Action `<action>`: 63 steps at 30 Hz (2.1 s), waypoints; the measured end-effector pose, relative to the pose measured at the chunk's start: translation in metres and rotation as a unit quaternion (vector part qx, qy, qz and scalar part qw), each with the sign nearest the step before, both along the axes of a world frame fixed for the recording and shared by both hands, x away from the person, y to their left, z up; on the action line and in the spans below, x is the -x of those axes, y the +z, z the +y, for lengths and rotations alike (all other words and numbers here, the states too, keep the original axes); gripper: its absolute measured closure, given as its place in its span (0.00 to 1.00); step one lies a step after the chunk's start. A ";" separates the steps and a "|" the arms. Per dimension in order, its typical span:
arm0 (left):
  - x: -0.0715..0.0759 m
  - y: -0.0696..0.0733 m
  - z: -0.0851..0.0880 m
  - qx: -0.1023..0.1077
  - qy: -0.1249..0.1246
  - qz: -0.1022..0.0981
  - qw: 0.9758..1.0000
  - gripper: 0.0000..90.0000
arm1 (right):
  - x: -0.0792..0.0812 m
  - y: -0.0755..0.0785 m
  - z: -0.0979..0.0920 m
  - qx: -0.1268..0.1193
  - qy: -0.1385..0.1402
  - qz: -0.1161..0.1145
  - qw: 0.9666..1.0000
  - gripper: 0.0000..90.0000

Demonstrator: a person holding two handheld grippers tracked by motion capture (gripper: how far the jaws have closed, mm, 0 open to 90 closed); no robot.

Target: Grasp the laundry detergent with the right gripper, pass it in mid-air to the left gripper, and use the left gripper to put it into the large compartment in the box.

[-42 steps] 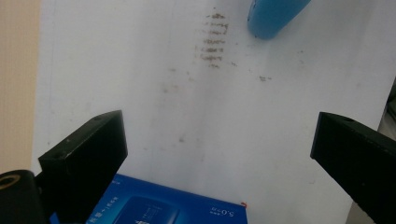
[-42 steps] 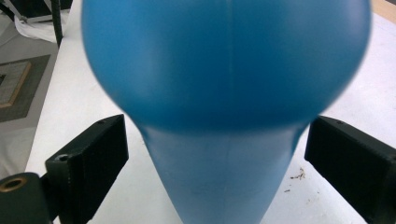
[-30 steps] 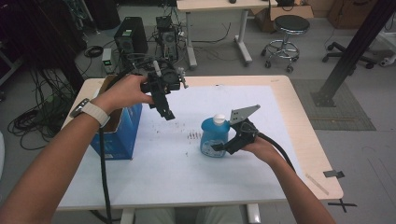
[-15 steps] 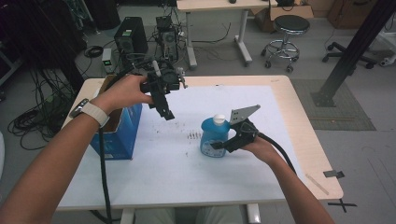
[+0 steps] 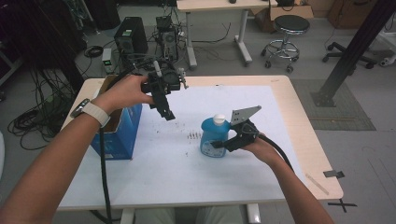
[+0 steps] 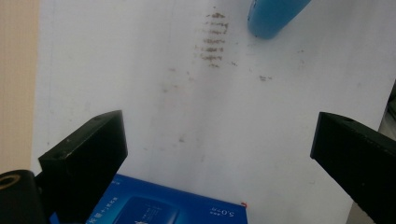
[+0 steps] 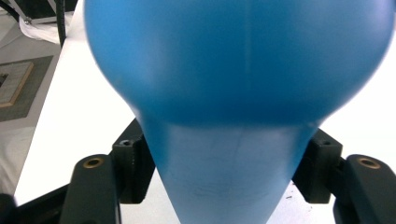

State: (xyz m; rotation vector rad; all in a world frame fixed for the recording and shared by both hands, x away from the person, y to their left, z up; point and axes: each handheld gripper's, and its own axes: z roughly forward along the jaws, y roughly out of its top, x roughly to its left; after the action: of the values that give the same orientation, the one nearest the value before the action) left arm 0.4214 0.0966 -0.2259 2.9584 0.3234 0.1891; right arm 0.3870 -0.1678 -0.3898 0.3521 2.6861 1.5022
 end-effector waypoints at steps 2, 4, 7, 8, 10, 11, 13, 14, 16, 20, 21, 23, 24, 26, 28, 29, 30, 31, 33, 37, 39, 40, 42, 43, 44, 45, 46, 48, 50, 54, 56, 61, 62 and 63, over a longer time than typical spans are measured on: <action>0.000 0.000 0.000 0.001 0.001 0.001 1.000 0.05 | 0.000 0.000 0.000 0.000 0.001 -0.002 1.000 0.41; 0.000 0.000 0.000 0.000 0.001 0.001 1.000 0.05 | 0.000 0.000 0.000 0.001 0.003 -0.004 1.000 0.43; 0.000 0.000 0.000 0.000 0.001 0.001 1.000 0.05 | 0.001 0.000 0.000 0.000 0.002 -0.006 1.000 0.44; 0.000 -0.001 0.000 0.001 0.001 0.000 1.000 0.05 | 0.001 0.000 0.000 0.000 0.002 -0.008 1.000 0.45; 0.000 0.000 0.000 0.000 0.000 0.000 1.000 0.05 | 0.001 0.000 0.000 0.000 0.001 -0.009 1.000 0.46; 0.000 -0.001 0.000 0.000 0.000 -0.001 1.000 0.05 | 0.001 0.001 0.000 0.000 0.001 -0.012 1.000 0.47; 0.000 -0.001 0.000 0.000 0.001 0.000 1.000 0.05 | 0.001 0.001 0.000 0.001 0.001 -0.014 1.000 0.47; 0.000 -0.001 0.000 0.000 0.000 -0.001 1.000 0.05 | 0.001 0.001 0.000 0.002 0.001 -0.014 1.000 0.47; 0.000 -0.001 -0.001 -0.001 -0.001 0.000 1.000 0.05 | 0.001 0.001 0.000 0.002 0.001 -0.015 1.000 0.47; 0.000 -0.001 -0.001 -0.002 -0.001 0.000 1.000 0.05 | 0.002 0.002 0.000 0.003 -0.003 -0.022 1.000 0.49; 0.000 -0.001 -0.001 -0.001 -0.001 0.000 1.000 0.05 | 0.004 0.003 0.001 0.006 -0.003 -0.028 1.000 0.50; 0.000 0.000 -0.001 -0.001 -0.001 0.000 1.000 0.05 | 0.004 0.004 0.001 0.009 -0.002 -0.032 0.999 0.50; 0.000 0.000 -0.001 0.000 -0.001 0.000 1.000 0.05 | 0.004 0.004 0.001 0.011 -0.003 -0.032 0.999 0.50; 0.002 0.001 -0.001 0.000 -0.002 -0.002 1.000 0.05 | 0.004 0.006 0.001 0.013 -0.001 -0.029 1.000 0.50; 0.004 0.002 -0.002 0.001 -0.004 -0.003 1.000 0.05 | 0.004 0.007 0.000 0.011 0.003 -0.016 1.000 0.50; 0.005 0.003 -0.002 0.004 -0.005 -0.004 1.000 0.05 | 0.005 0.008 0.001 0.012 0.003 -0.016 1.000 0.50; 0.006 0.004 -0.003 0.004 -0.005 -0.004 1.000 0.05 | 0.005 0.009 0.001 0.015 0.005 -0.018 1.000 0.50; 0.007 0.004 -0.004 0.006 -0.006 -0.005 1.000 0.05 | 0.005 0.012 0.000 0.016 0.006 -0.020 1.000 0.50; 0.011 0.007 -0.006 0.006 -0.011 -0.005 1.000 0.05 | 0.006 0.016 0.000 0.014 0.006 -0.018 1.000 0.50; 0.022 0.014 -0.011 0.011 -0.024 -0.007 1.000 0.05 | 0.008 0.027 -0.001 0.015 0.012 -0.020 1.000 0.50; 0.028 0.018 -0.014 0.011 -0.029 -0.010 0.999 0.05 | 0.010 0.033 -0.001 0.018 0.017 -0.021 0.999 0.50; 0.030 0.019 -0.014 0.011 -0.030 -0.010 0.999 0.05 | 0.012 0.036 -0.001 0.020 0.021 -0.021 0.999 0.50; 0.035 0.023 -0.016 0.015 -0.035 -0.011 0.999 0.05 | 0.014 0.040 0.000 0.022 0.026 -0.021 0.999 0.50; 0.037 0.025 -0.017 0.015 -0.037 -0.012 0.999 0.05 | 0.016 0.043 0.001 0.023 0.030 -0.022 0.999 0.50; 0.040 0.027 -0.017 0.017 -0.039 -0.013 0.999 0.05 | 0.017 0.045 0.001 0.025 0.034 -0.022 0.999 0.50; 0.042 0.029 -0.018 0.017 -0.041 -0.011 0.999 0.05 | 0.019 0.048 0.002 0.027 0.038 -0.022 0.999 0.50; 0.045 0.031 -0.019 0.018 -0.042 -0.011 0.999 0.05 | 0.021 0.050 0.002 0.028 0.043 -0.022 0.998 0.50; 0.050 0.034 -0.021 0.018 -0.046 -0.010 0.999 0.05 | 0.026 0.056 0.004 0.030 0.049 -0.024 0.998 0.50; 0.056 0.037 -0.023 0.016 -0.050 -0.013 0.999 0.05 | 0.031 0.061 0.004 0.031 0.054 -0.025 0.998 0.50; 0.068 0.043 -0.026 0.018 -0.058 -0.014 0.998 0.05 | 0.039 0.069 0.006 0.031 0.062 -0.029 0.997 0.50; 0.074 0.045 -0.027 0.017 -0.061 -0.017 0.998 0.05 | 0.042 0.072 0.006 0.030 0.064 -0.031 0.997 0.50; 0.089 0.052 -0.032 0.019 -0.073 -0.012 0.997 0.05 | 0.050 0.080 0.009 0.027 0.070 -0.038 0.996 0.50; 0.091 0.052 -0.033 0.019 -0.074 -0.011 0.997 0.05 | 0.051 0.081 0.010 0.025 0.072 -0.038 0.996 0.50; 0.094 0.053 -0.034 0.018 -0.076 -0.009 0.997 0.05 | 0.052 0.082 0.011 0.024 0.074 -0.038 0.996 0.50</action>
State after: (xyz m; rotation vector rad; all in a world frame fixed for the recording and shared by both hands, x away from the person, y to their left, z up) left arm 0.3277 0.0627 -0.1731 2.9281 0.0960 0.1893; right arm 0.3352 -0.1567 -0.3082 0.0939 2.7354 1.4498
